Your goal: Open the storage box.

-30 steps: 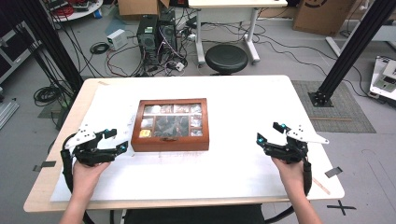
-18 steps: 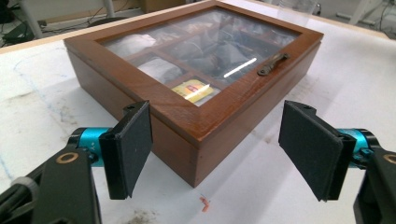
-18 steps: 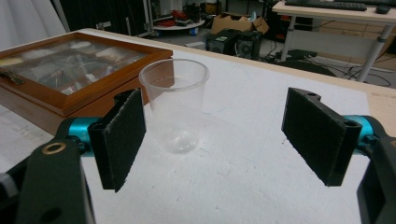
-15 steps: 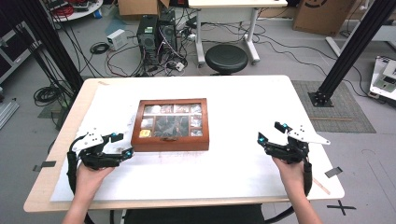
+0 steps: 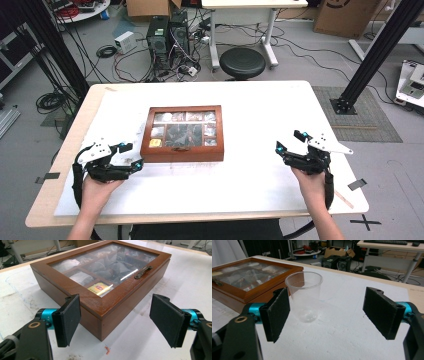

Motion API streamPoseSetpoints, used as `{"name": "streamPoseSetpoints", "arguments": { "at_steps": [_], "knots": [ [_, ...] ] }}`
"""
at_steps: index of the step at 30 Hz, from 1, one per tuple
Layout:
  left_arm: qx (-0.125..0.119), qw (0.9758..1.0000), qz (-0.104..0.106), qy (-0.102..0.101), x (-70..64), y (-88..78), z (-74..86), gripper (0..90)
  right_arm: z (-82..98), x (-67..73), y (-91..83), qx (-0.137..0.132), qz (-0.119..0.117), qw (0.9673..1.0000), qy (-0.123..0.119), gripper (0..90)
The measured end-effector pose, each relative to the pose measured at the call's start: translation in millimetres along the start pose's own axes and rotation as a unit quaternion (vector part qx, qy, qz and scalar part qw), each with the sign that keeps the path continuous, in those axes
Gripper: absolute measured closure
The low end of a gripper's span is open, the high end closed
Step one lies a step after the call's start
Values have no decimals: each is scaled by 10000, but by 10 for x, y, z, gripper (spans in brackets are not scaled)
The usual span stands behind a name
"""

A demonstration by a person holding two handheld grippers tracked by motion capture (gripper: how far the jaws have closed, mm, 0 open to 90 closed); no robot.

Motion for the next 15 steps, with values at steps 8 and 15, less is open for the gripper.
{"name": "streamPoseSetpoints", "arguments": {
  "at_steps": [8,15],
  "knots": [
    [-2,9999,-67,-80,36,-33,38,250,-9,1,19,2,-10,10000,19,221],
    [4,9999,-92,-73,44,-36,43,250,-12,-1,21,-7,-14,10000,17,221]
  ]
}}
Point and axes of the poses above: each handheld gripper's, and its own axes: y roughly forward along the jaws, z roughly out of its underside, x roughly to its left, the point moved 8 cm from there along y, roughly forward along the jaws, and after that the axes turned 11 degrees about x, right-handed, at the moved point
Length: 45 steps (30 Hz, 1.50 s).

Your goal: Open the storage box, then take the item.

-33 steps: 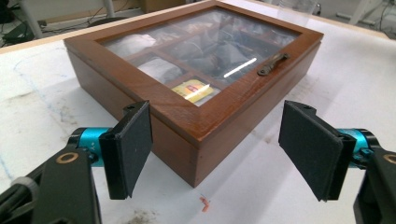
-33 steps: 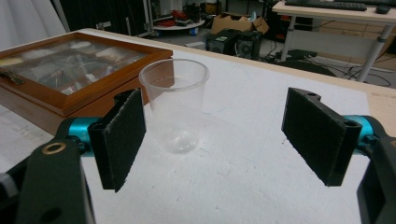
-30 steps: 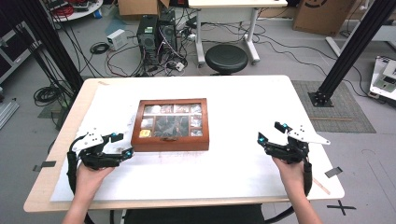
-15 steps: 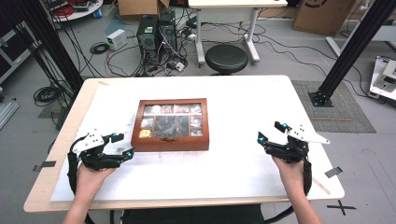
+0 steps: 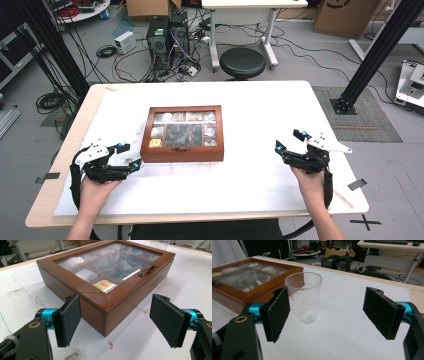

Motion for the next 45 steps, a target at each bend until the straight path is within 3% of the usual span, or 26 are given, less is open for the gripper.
{"name": "streamPoseSetpoints", "arguments": {
  "at_steps": [21,32,41,45],
  "knots": [
    [77,9998,192,50,-62,36,4,252,-5,-4,10,-3,24,10000,-14,221],
    [425,9985,332,-3,-83,133,59,276,-1,-5,16,9,23,10000,-35,221],
    [591,9977,325,-37,-81,192,78,352,9,-1,16,27,9,10000,-30,221],
    [688,9974,213,-53,-57,224,87,384,17,0,18,59,2,10000,7,221]
  ]
}}
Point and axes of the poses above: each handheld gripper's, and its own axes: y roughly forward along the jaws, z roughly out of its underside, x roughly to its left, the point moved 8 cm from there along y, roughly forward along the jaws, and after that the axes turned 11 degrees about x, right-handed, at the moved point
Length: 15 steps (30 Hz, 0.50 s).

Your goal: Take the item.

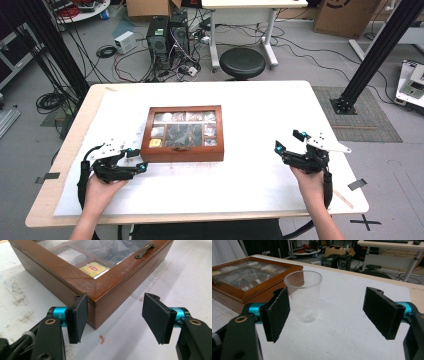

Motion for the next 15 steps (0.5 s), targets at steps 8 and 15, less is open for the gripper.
{"name": "streamPoseSetpoints", "arguments": {
  "at_steps": [8,15],
  "knots": [
    [267,9987,-405,-136,104,52,21,473,-2,16,9,-5,-1,10000,-48,221],
    [314,9983,-480,-77,118,74,-5,570,1,13,7,-6,15,10000,-55,221]
  ]
}}
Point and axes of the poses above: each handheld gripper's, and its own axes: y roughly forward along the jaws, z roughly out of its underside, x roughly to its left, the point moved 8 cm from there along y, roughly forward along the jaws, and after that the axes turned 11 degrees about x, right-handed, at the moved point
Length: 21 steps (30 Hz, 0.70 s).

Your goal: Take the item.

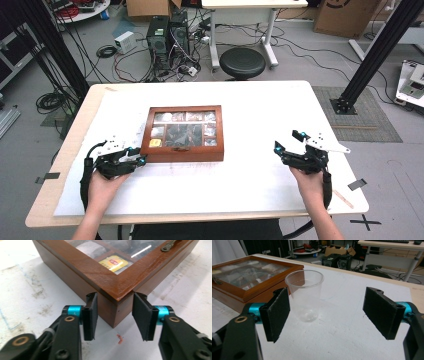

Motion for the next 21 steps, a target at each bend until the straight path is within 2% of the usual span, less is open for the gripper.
{"name": "streamPoseSetpoints", "arguments": {
  "at_steps": [3,9,12,14,15,17,21],
  "knots": [
    [28,10000,-17,10,0,-10,1,576,0,0,0,-4,-8,10000,5,221],
    [-152,9999,-46,53,-5,-61,-24,612,1,7,5,11,-10,10000,12,222],
    [-429,9990,-34,84,-17,-115,-79,689,-2,14,7,6,-9,10000,-4,221],
    [-360,9993,-62,84,-17,-110,-77,670,-1,16,8,9,-9,10000,-9,221],
    [-185,9998,-84,38,-21,-73,-56,616,0,18,7,10,-15,10000,-8,222],
    [-63,10000,-71,-18,-23,-46,-32,509,0,18,2,1,-23,10000,-2,222],
    [154,9998,-104,53,-16,-5,-1,491,6,6,3,13,-28,10000,0,222]
  ]
}}
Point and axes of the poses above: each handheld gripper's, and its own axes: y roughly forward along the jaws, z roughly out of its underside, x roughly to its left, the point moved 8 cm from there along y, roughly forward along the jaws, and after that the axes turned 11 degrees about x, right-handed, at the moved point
